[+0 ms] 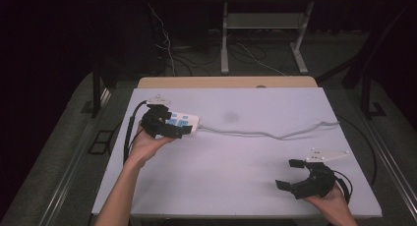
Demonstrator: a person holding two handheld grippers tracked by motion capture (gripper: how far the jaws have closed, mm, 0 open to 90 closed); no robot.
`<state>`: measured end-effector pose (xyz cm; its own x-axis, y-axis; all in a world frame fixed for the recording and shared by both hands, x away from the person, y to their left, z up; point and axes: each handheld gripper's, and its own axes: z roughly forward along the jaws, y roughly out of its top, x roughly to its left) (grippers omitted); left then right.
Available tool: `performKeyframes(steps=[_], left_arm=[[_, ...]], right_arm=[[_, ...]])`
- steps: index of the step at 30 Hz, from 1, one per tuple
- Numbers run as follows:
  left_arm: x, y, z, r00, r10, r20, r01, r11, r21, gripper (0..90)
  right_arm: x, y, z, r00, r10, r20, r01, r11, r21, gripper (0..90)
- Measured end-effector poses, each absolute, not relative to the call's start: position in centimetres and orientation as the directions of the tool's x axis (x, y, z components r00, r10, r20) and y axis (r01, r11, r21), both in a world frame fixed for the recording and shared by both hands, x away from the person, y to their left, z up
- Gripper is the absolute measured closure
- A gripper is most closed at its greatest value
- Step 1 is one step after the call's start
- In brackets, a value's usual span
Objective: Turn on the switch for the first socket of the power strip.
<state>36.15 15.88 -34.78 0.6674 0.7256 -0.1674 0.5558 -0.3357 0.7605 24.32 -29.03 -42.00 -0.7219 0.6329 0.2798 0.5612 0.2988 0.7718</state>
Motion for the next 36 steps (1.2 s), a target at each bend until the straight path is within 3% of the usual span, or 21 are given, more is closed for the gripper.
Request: performKeyframes(steps=[20, 36], left_arm=[[31.0, 16.6, -35.7, 0.719, 0.665, -0.201, 0.493, -0.284, 0.822, 0.0], [27.8, 17.2, -39.7, 0.732, 0.635, -0.247, 0.505, -0.261, 0.823, 0.0]], right_arm=[[24.4, -29.3, -42.0, -0.714, 0.642, 0.281, 0.564, 0.289, 0.774, 0.7], [24.4, -29.2, -42.0, -0.715, 0.643, 0.276, 0.562, 0.292, 0.774, 0.8]])
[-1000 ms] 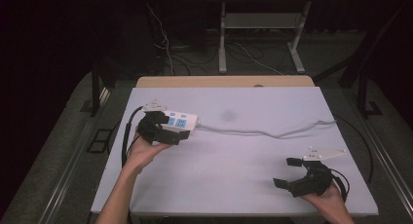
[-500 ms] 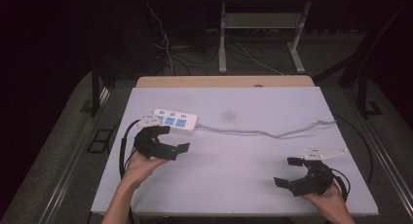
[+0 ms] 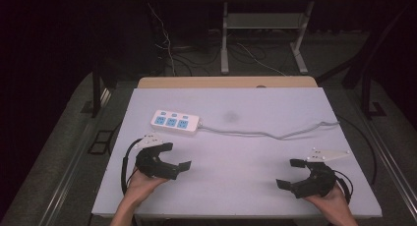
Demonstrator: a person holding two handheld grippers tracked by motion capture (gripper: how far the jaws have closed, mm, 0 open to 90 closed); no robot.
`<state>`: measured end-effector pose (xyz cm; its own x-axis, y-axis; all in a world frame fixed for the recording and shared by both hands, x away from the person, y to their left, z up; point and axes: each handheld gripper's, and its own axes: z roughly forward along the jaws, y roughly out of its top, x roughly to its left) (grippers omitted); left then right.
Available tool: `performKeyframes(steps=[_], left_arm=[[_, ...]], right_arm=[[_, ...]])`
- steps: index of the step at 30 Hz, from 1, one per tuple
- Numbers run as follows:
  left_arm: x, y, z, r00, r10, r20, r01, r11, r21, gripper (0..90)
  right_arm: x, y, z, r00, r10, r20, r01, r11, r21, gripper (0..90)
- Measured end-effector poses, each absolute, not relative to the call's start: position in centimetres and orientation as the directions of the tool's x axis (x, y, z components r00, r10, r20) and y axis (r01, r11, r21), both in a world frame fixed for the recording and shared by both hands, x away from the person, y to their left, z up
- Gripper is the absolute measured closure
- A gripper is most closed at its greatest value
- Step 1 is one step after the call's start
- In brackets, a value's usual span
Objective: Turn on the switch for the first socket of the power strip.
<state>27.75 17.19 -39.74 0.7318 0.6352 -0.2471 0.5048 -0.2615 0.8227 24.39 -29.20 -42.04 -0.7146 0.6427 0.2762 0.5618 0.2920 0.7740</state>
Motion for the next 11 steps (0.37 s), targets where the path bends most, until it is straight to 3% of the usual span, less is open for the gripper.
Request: performKeyframes(steps=[11], left_arm=[[26.7, 17.1, -42.4, 0.726, 0.631, -0.273, 0.527, -0.255, 0.811, 0.0]], right_arm=[[24.3, -29.3, -42.0, -0.713, 0.641, 0.282, 0.561, 0.281, 0.779, 0.7]])
